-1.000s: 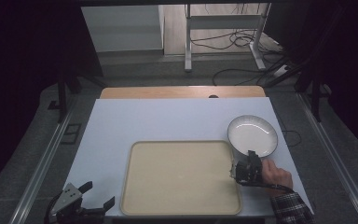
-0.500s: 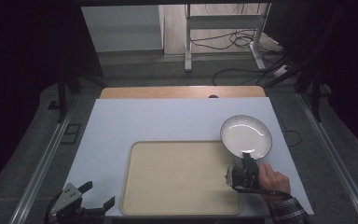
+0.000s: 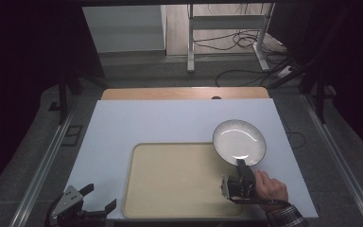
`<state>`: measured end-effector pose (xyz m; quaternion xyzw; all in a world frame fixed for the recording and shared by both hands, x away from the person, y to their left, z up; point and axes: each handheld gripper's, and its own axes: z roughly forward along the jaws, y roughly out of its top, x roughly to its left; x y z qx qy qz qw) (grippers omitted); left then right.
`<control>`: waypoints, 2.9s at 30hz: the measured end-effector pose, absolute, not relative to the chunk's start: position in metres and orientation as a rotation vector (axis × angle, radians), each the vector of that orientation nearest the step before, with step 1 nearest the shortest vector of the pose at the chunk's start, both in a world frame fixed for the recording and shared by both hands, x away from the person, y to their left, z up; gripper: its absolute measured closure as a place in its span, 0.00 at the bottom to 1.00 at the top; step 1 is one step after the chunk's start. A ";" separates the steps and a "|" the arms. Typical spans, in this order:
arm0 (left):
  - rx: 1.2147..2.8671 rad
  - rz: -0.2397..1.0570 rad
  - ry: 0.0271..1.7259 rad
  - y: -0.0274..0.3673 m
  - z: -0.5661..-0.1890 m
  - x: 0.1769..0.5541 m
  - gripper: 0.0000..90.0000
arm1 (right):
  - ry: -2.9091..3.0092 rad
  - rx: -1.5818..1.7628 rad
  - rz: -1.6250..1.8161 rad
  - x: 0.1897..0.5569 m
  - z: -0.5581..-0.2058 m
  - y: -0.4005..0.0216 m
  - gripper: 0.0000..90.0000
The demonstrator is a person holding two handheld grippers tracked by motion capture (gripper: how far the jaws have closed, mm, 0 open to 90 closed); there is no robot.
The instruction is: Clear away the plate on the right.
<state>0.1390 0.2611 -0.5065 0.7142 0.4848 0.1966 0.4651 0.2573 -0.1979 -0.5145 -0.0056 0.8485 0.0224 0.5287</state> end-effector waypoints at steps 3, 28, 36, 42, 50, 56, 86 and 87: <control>1.752 0.482 1.191 0.261 -0.506 0.139 0.00 | 2.027 -0.027 0.070 0.251 -0.513 -0.193 0.87; 1.750 0.481 1.189 0.262 -0.506 0.139 0.00 | 2.018 -0.206 0.174 0.205 -0.514 -0.153 0.86; 1.752 0.482 1.189 0.261 -0.506 0.139 0.00 | 2.024 -0.284 0.212 0.192 -0.517 -0.138 0.86; 1.752 0.482 1.189 0.261 -0.506 0.139 0.00 | 2.019 -0.326 0.243 0.185 -0.520 -0.128 0.86; 1.753 0.483 1.190 0.261 -0.506 0.139 0.00 | 1.988 -0.377 0.226 0.174 -0.524 -0.109 0.86; 1.754 0.483 1.188 0.261 -0.507 0.139 0.00 | 2.003 -0.412 0.238 0.171 -0.530 -0.098 0.86; 1.763 0.485 1.182 0.260 -0.506 0.139 0.00 | 2.084 -0.439 0.205 0.174 -0.552 -0.090 0.88; 1.763 0.484 1.182 0.260 -0.506 0.139 0.00 | 2.083 -0.436 0.214 0.174 -0.552 -0.090 0.87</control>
